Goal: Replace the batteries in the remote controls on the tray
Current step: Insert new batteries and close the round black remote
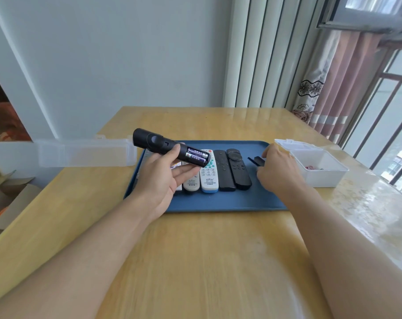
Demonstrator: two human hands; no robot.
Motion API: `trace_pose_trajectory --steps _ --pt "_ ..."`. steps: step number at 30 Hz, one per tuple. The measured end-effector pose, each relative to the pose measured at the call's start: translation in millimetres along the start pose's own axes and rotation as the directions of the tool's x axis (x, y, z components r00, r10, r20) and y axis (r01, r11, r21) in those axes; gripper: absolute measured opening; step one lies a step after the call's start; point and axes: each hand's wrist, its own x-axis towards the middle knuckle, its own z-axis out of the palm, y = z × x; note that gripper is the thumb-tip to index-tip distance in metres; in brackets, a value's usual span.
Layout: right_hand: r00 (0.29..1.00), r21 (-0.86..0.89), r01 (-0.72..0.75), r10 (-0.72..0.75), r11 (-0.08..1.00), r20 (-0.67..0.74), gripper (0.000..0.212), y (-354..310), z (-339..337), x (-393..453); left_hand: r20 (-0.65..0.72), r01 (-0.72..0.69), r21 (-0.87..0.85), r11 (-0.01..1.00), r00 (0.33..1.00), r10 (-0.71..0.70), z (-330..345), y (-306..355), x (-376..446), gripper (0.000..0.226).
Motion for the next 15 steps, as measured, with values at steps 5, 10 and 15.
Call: trace_pose_trajectory --steps 5,10,15 --pt "0.989 0.429 0.115 -0.063 0.896 -0.134 0.021 -25 -17 -15 0.003 0.014 0.0 1.0 1.0 -0.014 0 -1 0 0.013" --pt "0.925 0.84 0.184 -0.378 0.51 0.027 0.032 -49 -16 -35 0.048 -0.013 0.028 1.0 0.999 0.011 -3 0 1 0.021" --pt "0.924 0.857 0.155 -0.379 0.491 0.05 0.03 -55 -6 -40 0.183 -0.032 0.081 0.996 0.983 0.017 -2 -2 -4 0.026"
